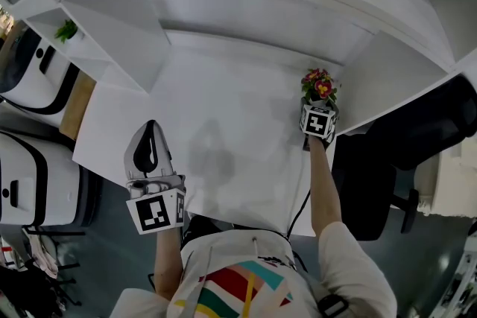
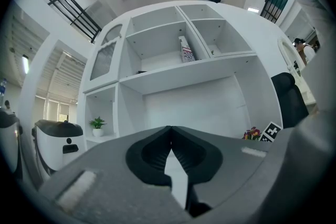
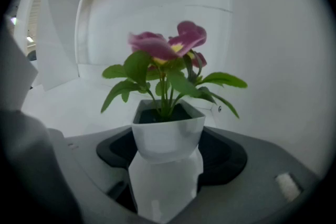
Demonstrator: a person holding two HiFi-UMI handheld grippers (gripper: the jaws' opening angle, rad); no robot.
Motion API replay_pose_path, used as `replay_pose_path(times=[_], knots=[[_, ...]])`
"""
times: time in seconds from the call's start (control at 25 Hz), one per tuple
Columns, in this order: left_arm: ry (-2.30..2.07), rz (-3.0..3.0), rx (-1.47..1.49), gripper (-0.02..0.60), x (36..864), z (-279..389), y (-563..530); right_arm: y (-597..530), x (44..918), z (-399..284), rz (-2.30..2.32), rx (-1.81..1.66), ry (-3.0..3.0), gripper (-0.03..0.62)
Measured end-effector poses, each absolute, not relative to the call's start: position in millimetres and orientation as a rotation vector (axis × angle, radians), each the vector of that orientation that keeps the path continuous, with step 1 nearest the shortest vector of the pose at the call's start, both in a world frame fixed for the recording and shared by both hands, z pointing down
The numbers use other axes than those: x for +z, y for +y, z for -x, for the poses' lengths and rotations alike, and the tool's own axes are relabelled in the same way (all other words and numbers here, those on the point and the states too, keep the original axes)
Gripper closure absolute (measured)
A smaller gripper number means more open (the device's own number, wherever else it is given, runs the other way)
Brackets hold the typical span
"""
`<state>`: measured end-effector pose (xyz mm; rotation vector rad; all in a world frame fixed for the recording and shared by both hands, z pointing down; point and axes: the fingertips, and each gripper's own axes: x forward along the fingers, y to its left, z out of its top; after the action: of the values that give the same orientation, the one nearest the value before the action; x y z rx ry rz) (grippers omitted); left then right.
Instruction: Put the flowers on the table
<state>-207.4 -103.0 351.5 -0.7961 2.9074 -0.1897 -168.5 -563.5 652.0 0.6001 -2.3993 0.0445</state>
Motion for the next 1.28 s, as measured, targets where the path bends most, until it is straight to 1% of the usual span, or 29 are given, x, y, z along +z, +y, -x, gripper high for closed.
replay_pose_path(times=[0.16,0.8,1.28], knots=[[2.904,0.803,-0.191,0.577,351.3,206.9,-104.3,-558.3,654.5,157.3,-0.624,0.105,-2.383,0.249],[2.894,0.813,-0.189,0.577,348.8,204.5,-106.3,-559.9,652.3,149.8,-0.655,0.236,-2.398,0.249],[2.859,0.854,-0.138,0.577,341.5,206.5,-114.7,-551.1,637.3,150.2,-0.572,0.299,-2.465,0.247]])
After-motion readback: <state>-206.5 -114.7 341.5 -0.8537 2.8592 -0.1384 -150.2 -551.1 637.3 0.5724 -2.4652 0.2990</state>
